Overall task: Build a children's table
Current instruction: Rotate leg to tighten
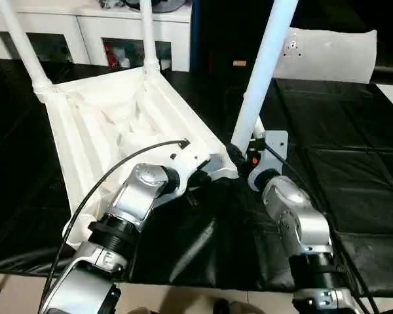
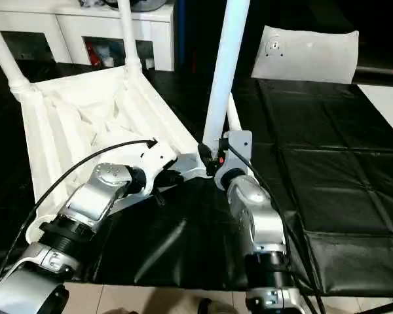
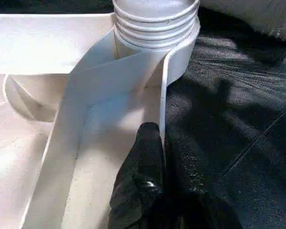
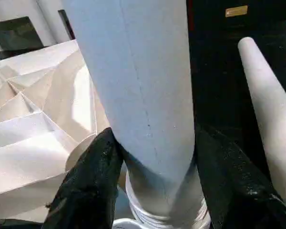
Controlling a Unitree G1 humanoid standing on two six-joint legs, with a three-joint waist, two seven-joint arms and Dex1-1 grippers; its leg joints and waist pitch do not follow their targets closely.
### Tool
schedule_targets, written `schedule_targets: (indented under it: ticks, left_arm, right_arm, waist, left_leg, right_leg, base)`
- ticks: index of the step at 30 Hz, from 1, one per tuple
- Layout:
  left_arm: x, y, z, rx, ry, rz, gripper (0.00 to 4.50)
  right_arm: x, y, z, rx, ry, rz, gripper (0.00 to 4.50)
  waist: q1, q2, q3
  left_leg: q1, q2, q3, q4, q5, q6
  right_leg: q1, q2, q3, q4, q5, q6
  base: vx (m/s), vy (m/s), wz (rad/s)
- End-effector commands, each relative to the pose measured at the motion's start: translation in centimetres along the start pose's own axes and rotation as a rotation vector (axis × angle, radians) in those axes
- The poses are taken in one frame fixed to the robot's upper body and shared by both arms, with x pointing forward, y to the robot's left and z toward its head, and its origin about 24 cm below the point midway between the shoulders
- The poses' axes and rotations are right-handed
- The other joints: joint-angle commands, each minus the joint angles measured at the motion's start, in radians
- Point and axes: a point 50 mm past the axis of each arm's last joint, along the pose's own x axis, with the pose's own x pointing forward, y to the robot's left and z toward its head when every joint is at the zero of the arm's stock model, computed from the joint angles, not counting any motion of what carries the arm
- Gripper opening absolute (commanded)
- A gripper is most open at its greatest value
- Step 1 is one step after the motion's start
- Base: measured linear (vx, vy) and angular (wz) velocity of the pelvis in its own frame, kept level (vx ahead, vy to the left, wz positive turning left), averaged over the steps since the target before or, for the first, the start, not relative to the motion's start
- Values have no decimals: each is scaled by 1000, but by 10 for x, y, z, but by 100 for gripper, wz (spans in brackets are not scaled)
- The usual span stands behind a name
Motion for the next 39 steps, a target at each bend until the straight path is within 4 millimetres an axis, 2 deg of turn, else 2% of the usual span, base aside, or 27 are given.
schedule_targets:
  ticks: [1, 2, 3, 4, 6, 7, 9, 10, 11, 12, 14, 16, 17, 18, 20, 23, 24, 25, 26, 29, 34, 39]
  left_arm:
    - [-1, 0, 23, 91, -74, 17, 0]
    - [-3, 0, 20, 94, -66, 15, 0]
    - [-4, 1, 19, 91, -61, 14, 0]
    - [-5, 1, 17, 88, -57, 14, 0]
    - [-13, 5, 10, 114, -51, -20, 0]
    - [-17, 7, 6, 131, -51, -46, 0]
    - [-22, 9, 2, 155, -54, -82, 0]
    - [-27, 10, -2, 169, -54, -121, 0]
    - [-29, 10, -2, 179, -56, -134, 0]
    - [-31, 11, -4, 196, -57, -159, 0]
    - [-37, 12, -9, 225, -39, -207, 0]
    - [-43, 13, -13, 262, -25, -260, 0]
    - [-46, 13, -15, 273, -15, -290, 0]
    - [-48, 14, -16, 293, -14, -313, 0]
    - [-52, 15, -17, 324, -7, -364, 0]
    - [-56, 15, -16, 349, -17, -426, 0]
    - [-57, 16, -15, 352, -18, -435, 0]
    - [-57, 16, -15, 354, -12, -446, 0]
    - [-60, 18, -16, 371, 4, -469, 0]
    - [-64, 20, -16, 394, 21, -516, 0]
    - [-68, 16, -13, 424, 20, -611, 0]
    - [-66, 16, -12, 439, 23, -634, 0]
  right_arm:
    - [-1, 43, -22, 70, 88, 256, 277]
    - [-3, 39, -22, 65, 83, 250, 293]
    - [-4, 36, -21, 62, 78, 250, 309]
    - [-6, 34, -20, 59, 72, 252, 317]
    - [-16, 18, -15, 22, 48, 277, 328]
    - [-21, 8, -11, -8, 36, 293, 341]
    - [-27, -2, -6, -42, 27, 319, 360]
    - [-32, -12, -1, -87, 22, 342, 363]
    - [-34, -15, 0, -97, 21, 352, 368]
    - [-36, -19, 3, -116, 21, 368, 379]
    - [-42, -29, 9, -172, 40, 423, 400]
    - [-47, -37, 13, -226, 75, 487, 412]
    - [-49, -41, 16, -244, 94, 517, 435]
    - [-50, -43, 18, -256, 104, 543, 435]
    - [-51, -46, 24, -301, 118, 592, 443]
    - [-50, -47, 28, -349, 140, 660, 448]
    - [-50, -47, 28, -352, 148, 680, 448]
    - [-51, -46, 29, -351, 154, 706, 448]
    - [-50, -45, 29, -348, 168, 755, 448]
    - [-48, -42, 30, -356, 186, 818, 409]
    - [-42, -40, 29, -352, 213, 887, 374]
    - [-40, -37, 27, -356, 250, 957, 327]
  waist:
    - [1, 5, -42]
    - [3, 3, -48]
    - [3, 3, -48]
    - [6, 3, -51]
    - [14, -1, -59]
    - [20, -5, -67]
    - [20, -6, -68]
    - [22, -7, -70]
    - [27, -11, -77]
    - [36, -10, -80]
    - [44, -8, -80]
    - [55, -8, -82]
    - [64, -9, -81]
    - [66, -8, -81]
    - [71, -8, -79]
    - [78, -12, -81]
    - [83, -10, -81]
    - [86, -13, -82]
    - [88, -13, -85]
    - [96, -15, -86]
    - [110, -18, -88]
    - [116, -17, -92]
  left_leg:
    - [7, 61, -41, -87, -405, 21]
    - [1, 67, -39, -91, -359, 26]
    - [1, 67, -39, -91, -359, 26]
    - [-4, 70, -36, -91, -319, 32]
    - [-16, 67, -29, -85, -229, 59]
    - [-21, 68, -24, -79, -176, 81]
    - [-31, 65, -23, -75, -131, 100]
    - [-27, 64, -17, -70, -118, 112]
    - [-37, 57, -15, -63, -79, 120]
    - [-36, 55, -10, -57, -34, 134]
    - [-36, 57, -9, -54, -1, 151]
    - [-33, 60, -9, -51, 15, 162]
    - [-29, 64, -8, -51, 14, 164]
    - [-28, 63, -8, -50, 6, 166]
    - [-26, 67, -8, -53, -18, 149]
    - [-22, 68, -7, -53, -27, 133]
    - [-18, 71, -7, -53, -19, 129]
    - [-15, 73, -6, -53, -16, 129]
    - [-16, 72, -6, -52, -16, 133]
    - [-21, 70, -5, -51, -12, 133]
    - [-18, 72, -2, -50, -3, 120]
    - [-20, 75, -3, -46, 27, 129]
  right_leg:
    - [22, -112, 60, -92, -593, -15]
    - [25, -110, 70, -78, -516, -44]
    - [25, -110, 70, -78, -516, -44]
    - [26, -110, 77, -69, -458, -69]
    - [32, -107, 88, -48, -353, -114]
    - [36, -106, 92, -39, -307, -121]
    - [38, -104, 93, -28, -258, -143]
    - [32, -104, 94, -29, -256, -154]
    - [42, -105, 94, -21, -237, -157]
    - [35, -101, 95, -16, -192, -162]
    - [34, -96, 93, -9, -156, -168]
    - [32, -91, 91, -2, -139, -166]
    - [28, -90, 92, 3, -143, -172]
    - [27, -91, 91, 0, -154, -173]
    - [26, -91, 89, -2, -200, -168]
    - [26, -93, 91, -1, -216, -168]
    - [23, -93, 94, 2, -197, -174]
    - [22, -93, 95, 6, -175, -185]
    - [24, -93, 94, 9, -167, -191]
    - [28, -94, 93, 13, -160, -195]
    - [26, -95, 94, 14, -173, -190]
    - [27, -95, 94, 24, -122, -202]
  base:
    - [0, 0, 0]
    - [0, 0, 0]
    - [0, 0, 0]
    - [0, 0, 0]
    - [0, 0, 0]
    - [0, 0, 0]
    - [18, -26, 0]
    - [36, -51, 1]
    - [28, -64, -2]
    - [27, -66, -1]
    - [27, -60, 1]
    - [0, 0, 0]
    - [0, 0, 0]
    - [0, 0, 0]
    - [0, 0, 0]
    - [0, 0, 0]
    - [0, 0, 0]
    - [0, 0, 0]
    - [0, 0, 0]
    - [0, 0, 0]
    - [0, 0, 0]
    - [0, 0, 0]
